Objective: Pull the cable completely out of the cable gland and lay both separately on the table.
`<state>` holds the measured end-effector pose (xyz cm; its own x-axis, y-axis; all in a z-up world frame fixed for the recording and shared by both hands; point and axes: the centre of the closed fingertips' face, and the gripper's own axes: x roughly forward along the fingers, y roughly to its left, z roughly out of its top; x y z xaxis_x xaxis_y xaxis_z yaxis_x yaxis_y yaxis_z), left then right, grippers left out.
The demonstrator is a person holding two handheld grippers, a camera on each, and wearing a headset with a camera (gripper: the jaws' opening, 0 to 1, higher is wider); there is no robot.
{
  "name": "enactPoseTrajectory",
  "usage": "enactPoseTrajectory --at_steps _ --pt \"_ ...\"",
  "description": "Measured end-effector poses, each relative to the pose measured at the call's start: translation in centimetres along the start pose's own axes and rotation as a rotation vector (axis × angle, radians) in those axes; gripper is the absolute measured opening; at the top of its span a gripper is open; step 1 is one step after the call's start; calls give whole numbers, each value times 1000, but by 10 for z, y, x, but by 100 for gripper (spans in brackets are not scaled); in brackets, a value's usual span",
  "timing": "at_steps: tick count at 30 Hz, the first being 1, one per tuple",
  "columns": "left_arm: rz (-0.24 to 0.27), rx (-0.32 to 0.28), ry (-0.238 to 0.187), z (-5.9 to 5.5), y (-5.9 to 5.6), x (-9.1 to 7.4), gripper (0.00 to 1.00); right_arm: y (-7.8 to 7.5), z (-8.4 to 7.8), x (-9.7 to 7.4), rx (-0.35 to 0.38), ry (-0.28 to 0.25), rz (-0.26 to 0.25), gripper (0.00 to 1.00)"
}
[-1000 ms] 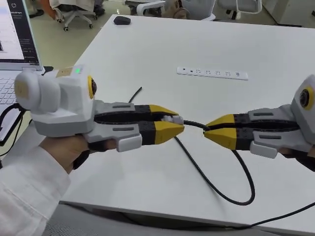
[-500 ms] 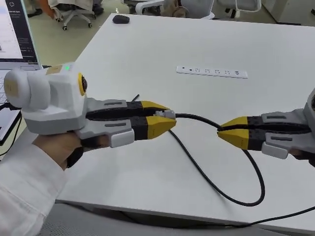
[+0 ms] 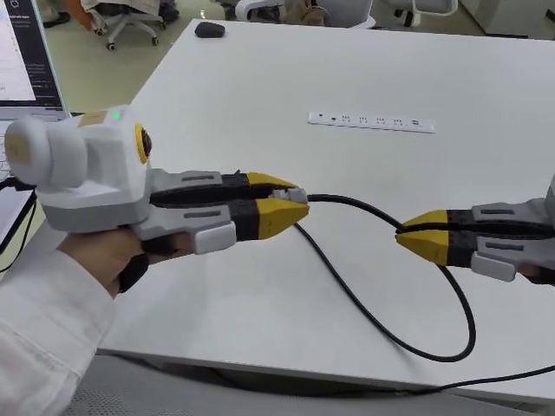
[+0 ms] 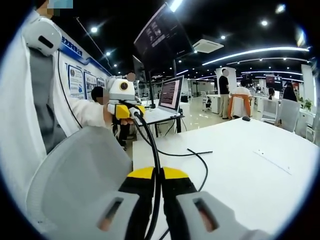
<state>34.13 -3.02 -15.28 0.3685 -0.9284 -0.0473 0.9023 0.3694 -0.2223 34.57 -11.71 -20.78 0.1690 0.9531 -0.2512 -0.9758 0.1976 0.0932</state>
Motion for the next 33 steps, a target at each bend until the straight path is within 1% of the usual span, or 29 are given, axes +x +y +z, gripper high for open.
enactPoseTrajectory --at_steps 4,6,9,14,18,19,20,21,22,23,24,25,26,27,29,30,31,33 --pt "-2 1 2 0 0 2 17 0 0 -3 -18 8 -1 5" --pt "-5 1 -3 2 -1 2 17 0 -1 -4 -25 16 -3 8" --pt "-5 4 -4 3 -1 4 17 -1 4 -6 -19 4 -12 12" --pt "-11 2 3 3 -3 7 17 4 20 -6 -46 -14 -6 14" --pt "-20 3 10 0 -6 10 17 7 31 -9 -109 12 -2 15" --pt "-22 4 12 0 -7 11 17 8 36 -12 -113 2 -3 15" --pt "-22 3 12 -1 -8 12 17 8 41 -13 -117 -22 -3 16" --pt "-24 3 12 -1 -8 12 17 8 43 -15 -112 -31 -3 15" --pt "-26 3 12 0 -9 13 17 9 45 -18 -111 -30 -1 12" --pt "-28 4 13 0 -11 14 17 11 46 -20 -116 -26 9 6" --pt "-30 7 15 0 -12 15 17 16 46 -24 -148 -10 30 1" --pt "-31 9 16 0 -13 15 17 17 48 -25 -148 -10 27 3" --pt "-32 9 16 0 -13 15 17 16 49 -29 -146 -1 23 1" --pt "-34 10 15 1 -14 16 17 15 50 -31 -139 -6 21 1" --pt "-38 8 14 0 -15 18 17 14 49 -36 -111 -6 15 6" --pt "-40 9 15 0 -16 19 17 13 47 -38 -114 6 10 6" --pt "-44 9 16 0 -17 21 17 13 45 -42 -138 21 0 6" --pt "-53 11 17 1 -20 24 17 14 48 -47 -136 20 -2 7"
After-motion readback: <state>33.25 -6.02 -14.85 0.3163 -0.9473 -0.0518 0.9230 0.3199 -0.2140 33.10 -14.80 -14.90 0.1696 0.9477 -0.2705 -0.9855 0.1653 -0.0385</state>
